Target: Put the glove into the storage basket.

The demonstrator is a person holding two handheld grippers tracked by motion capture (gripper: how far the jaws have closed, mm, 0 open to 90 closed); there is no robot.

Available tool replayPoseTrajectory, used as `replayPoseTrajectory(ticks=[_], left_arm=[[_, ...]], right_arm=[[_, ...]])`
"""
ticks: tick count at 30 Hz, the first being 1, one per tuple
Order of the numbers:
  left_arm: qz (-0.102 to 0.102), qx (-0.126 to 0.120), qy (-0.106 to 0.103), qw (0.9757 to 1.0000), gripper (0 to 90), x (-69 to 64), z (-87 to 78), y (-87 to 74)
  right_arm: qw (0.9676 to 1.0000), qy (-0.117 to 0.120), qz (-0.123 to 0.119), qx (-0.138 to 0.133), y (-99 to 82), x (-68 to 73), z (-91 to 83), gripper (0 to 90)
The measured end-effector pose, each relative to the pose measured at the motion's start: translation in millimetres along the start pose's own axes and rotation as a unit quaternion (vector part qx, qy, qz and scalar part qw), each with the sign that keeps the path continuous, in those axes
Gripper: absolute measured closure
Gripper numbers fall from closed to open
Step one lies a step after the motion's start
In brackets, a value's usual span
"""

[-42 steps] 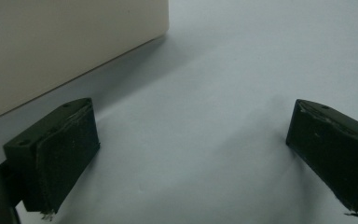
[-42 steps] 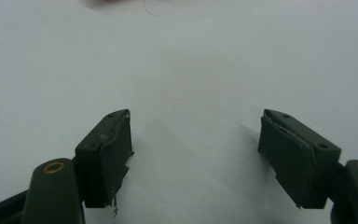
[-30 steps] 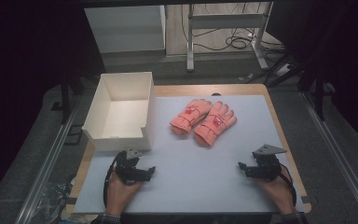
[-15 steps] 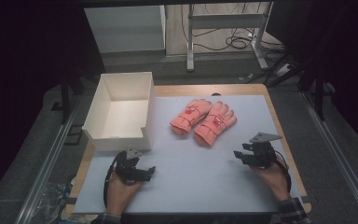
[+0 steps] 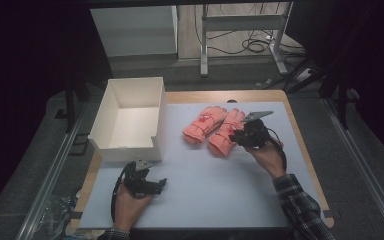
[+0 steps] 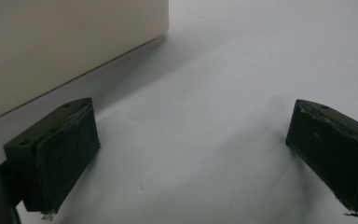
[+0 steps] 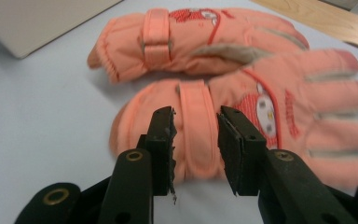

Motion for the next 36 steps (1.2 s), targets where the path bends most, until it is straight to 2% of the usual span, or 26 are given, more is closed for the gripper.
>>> replayPoseTrajectory(ticks=[4, 8, 13, 15, 17, 18, 21, 26, 28, 29, 32, 36], left_arm=[[0.0, 0.0, 0.0, 1.0, 2.1, 0.0, 0.0, 0.0], [0.0, 0.0, 0.0, 1.0, 2.1, 0.0, 0.0, 0.0], [0.0, 0.0, 0.0, 1.0, 2.1, 0.0, 0.0, 0.0], [0.0, 0.0, 0.0, 1.0, 2.1, 0.0, 0.0, 0.0], [0.0, 0.0, 0.0, 1.0, 2.1, 0.1, 0.0, 0.0], [0.0, 0.0, 0.0, 1.0, 2.1, 0.1, 0.0, -0.1], [0.0, 0.0, 0.0, 1.0, 2.1, 0.0, 0.0, 0.0], [0.0, 0.0, 0.0, 1.0, 2.1, -0.1, -0.1, -0.1], [0.0, -0.001, 0.0, 1.0, 2.1, -0.1, 0.0, -0.1], [0.0, -0.001, 0.0, 1.0, 2.1, -0.1, 0.0, 0.0], [0.0, -0.001, 0.0, 1.0, 2.1, -0.1, 0.0, 0.0], [0.0, 0.0, 0.0, 1.0, 2.1, 0.0, 0.0, 0.0]], right_arm=[[0.9999, -0.001, -0.011, 0.01, 18.5, -0.9, 18.4, 65.0], [0.9996, -0.015, -0.014, 0.017, 33.0, -8.3, 31.9, 64.8], [0.9983, -0.033, -0.015, 0.046, 40.7, -20.6, 50.6, 68.7], [0.9974, -0.044, -0.017, 0.055, 40.9, -24.8, 55.3, 64.2], [0.997, -0.046, -0.013, 0.061, 40.9, -26.5, 60.6, 56.0], [0.9963, -0.048, -0.016, 0.07, 39.5, -26.6, 64.4, 53.7], [0.9936, -0.065, -0.034, 0.086, 35.9, -25.6, 71.8, 55.7], [0.9834, -0.119, -0.064, 0.121, 28.3, -24.4, 78.6, 72.5], [0.9803, -0.135, -0.073, 0.125, 26.8, -22.4, 79.1, 79.7], [0.9799, -0.138, -0.074, 0.124, 26.6, -21.9, 79.2, 82.6], [0.9811, -0.137, -0.071, 0.116, 27.1, -21.3, 77.1, 86.8], [0.9884, -0.123, -0.051, 0.073, 31.4, -25.1, 59.4, 87.2]])
Point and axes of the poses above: each handheld gripper's, and its own axes: z roughly forward along the jaws, y roughly out of its top, x roughly to its left, the point moved 8 cm from there along z, roughly forward along the jaws, and after that the axes turned 6 degrees about x, right-handed, at the moved point
